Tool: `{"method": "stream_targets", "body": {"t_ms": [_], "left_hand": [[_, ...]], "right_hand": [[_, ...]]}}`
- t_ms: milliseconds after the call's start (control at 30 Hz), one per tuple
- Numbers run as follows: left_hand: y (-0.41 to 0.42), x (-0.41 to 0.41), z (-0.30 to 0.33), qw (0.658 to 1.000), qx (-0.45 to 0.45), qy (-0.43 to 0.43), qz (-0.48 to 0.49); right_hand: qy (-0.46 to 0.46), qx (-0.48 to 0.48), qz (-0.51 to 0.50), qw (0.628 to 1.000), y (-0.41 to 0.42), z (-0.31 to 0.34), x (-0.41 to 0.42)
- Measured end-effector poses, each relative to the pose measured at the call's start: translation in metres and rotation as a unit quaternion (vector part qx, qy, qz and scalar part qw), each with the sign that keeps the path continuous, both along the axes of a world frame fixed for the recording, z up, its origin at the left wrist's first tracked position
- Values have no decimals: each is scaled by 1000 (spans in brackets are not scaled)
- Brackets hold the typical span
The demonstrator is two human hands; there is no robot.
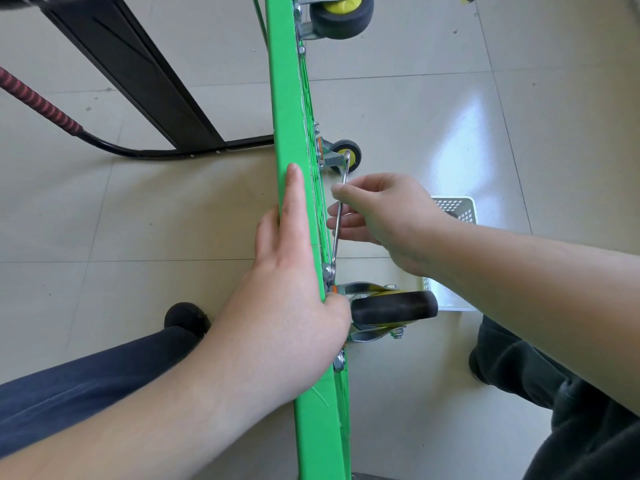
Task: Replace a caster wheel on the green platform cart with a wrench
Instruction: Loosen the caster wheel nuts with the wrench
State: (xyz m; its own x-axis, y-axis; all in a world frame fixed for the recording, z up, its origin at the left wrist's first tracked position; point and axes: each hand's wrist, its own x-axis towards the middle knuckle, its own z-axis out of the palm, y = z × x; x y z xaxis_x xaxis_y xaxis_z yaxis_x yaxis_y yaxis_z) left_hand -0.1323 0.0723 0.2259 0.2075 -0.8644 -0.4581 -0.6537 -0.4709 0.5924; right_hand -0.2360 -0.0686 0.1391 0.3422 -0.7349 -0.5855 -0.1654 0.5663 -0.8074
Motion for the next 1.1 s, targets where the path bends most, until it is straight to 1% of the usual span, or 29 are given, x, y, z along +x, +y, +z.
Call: {"method": "stream_targets", "body": {"t_ms": [100, 400, 533, 767, 1000, 1100], "left_hand": [[0, 0, -1, 1000, -1, -2, 1], [0, 0, -1, 1000, -4, 6, 9], [0, 0, -1, 1000, -9, 6, 10], [1, 1, -2, 1000, -13, 18, 14], [1, 1, -2, 1000, -10, 16, 15], [0, 1, 1, 1000, -8, 20, 18]], "right_hand": [[-8, -15, 3, 1000, 1, 4, -1], [-30, -122, 34, 991, 18, 22, -8], [-40, -180, 70, 980, 31, 28, -19], [-67, -250, 133, 957, 49, 33, -37], [-78, -268, 134, 951, 45, 36, -36], [-105, -242, 82, 961, 31, 41, -30]]}}
